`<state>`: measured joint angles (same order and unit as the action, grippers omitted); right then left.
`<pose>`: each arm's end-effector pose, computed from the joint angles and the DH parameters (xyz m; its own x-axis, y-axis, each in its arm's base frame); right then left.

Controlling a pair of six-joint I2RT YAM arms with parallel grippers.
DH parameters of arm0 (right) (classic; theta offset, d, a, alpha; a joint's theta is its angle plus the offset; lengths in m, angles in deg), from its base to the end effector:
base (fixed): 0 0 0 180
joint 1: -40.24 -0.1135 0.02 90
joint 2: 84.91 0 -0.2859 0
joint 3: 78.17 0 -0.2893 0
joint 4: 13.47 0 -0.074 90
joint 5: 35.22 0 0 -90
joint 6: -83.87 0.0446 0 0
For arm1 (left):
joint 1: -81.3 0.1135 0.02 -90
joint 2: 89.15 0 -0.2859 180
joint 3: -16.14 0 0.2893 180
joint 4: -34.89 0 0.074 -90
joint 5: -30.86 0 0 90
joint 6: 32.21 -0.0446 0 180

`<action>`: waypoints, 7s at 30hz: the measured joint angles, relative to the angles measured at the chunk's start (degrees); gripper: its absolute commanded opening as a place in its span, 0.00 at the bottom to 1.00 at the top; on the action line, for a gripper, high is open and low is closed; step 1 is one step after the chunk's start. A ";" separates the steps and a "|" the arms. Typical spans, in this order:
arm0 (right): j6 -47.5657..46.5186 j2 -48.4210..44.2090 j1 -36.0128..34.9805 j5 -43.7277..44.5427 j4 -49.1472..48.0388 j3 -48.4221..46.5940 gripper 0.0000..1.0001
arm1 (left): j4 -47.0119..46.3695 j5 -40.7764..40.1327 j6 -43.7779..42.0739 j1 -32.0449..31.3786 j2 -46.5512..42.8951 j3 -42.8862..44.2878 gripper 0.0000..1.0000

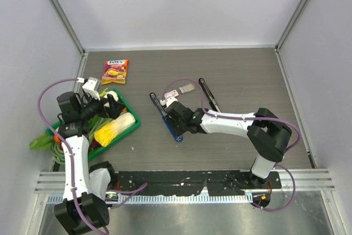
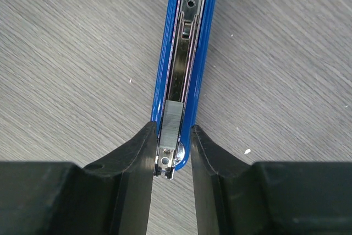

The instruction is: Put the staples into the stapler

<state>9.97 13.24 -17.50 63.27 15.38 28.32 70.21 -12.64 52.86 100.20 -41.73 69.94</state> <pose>0.2157 0.3295 0.1810 -0.6311 -0.4860 -0.6045 -0.6395 0.7671 0.0510 0.2051 0.0360 0.3055 -0.4237 -0.0825 -0.9021 0.4155 0.8672 -0.2745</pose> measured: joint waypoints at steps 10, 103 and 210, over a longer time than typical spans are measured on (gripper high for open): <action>-4.11 0.44 -1.57 0.26 -0.68 1.84 0.25 | 0.00 0.00 -0.02 0.00 -0.02 0.00 1.00; -38.21 -11.06 22.62 -27.47 -4.72 16.57 0.01 | 17.84 -15.65 -70.47 -37.20 64.19 33.81 0.31; -44.74 -18.75 23.06 -33.35 -1.40 17.88 0.34 | -3.15 -15.26 -37.29 -51.91 41.53 10.71 0.00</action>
<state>-34.77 -5.51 5.56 29.92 13.98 46.20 67.07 -27.90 15.57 48.29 -0.20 80.64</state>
